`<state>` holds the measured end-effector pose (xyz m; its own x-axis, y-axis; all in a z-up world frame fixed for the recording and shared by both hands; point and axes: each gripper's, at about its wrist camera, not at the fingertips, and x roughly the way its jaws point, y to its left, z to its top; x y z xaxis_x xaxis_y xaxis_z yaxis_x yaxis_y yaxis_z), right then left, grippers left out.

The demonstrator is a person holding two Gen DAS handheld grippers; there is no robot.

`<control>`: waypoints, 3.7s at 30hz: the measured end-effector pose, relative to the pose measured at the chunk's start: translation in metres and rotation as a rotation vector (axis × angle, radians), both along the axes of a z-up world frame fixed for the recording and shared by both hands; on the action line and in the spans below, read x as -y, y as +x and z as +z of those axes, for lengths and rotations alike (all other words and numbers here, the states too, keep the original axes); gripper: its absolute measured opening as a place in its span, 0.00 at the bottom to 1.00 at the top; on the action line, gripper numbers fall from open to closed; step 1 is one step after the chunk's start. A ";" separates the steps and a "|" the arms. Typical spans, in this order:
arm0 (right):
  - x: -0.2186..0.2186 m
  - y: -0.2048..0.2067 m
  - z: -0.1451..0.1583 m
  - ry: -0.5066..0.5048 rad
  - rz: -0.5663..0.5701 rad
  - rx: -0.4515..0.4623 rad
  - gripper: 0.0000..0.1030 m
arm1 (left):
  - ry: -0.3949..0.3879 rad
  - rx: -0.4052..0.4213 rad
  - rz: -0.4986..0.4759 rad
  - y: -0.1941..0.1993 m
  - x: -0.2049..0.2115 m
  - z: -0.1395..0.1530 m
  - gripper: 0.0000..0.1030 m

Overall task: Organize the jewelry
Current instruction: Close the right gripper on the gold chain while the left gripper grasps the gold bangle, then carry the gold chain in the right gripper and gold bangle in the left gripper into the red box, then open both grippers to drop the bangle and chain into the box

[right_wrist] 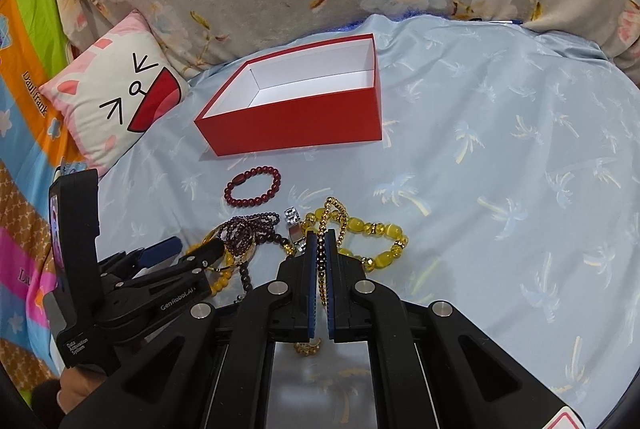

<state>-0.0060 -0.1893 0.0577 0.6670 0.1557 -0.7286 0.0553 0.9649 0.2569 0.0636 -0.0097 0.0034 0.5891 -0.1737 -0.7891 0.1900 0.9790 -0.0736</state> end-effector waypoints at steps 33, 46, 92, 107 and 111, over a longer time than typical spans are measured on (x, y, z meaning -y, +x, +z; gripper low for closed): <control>-0.008 -0.026 0.015 0.016 0.031 0.029 0.04 | -0.181 0.059 -0.097 -0.056 0.000 0.067 0.04; -0.008 -0.035 0.019 0.021 0.036 0.041 0.04 | -0.191 0.056 -0.113 -0.066 0.001 0.070 0.04; 0.004 0.195 0.060 0.048 0.134 0.099 0.04 | -0.146 0.201 -0.096 0.154 0.019 0.132 0.04; 0.027 0.289 0.002 0.017 0.103 -0.012 0.11 | -0.151 0.137 -0.090 0.251 0.038 0.086 0.05; 0.032 0.284 0.005 -0.025 0.072 0.010 0.25 | -0.151 0.154 -0.052 0.253 0.033 0.085 0.40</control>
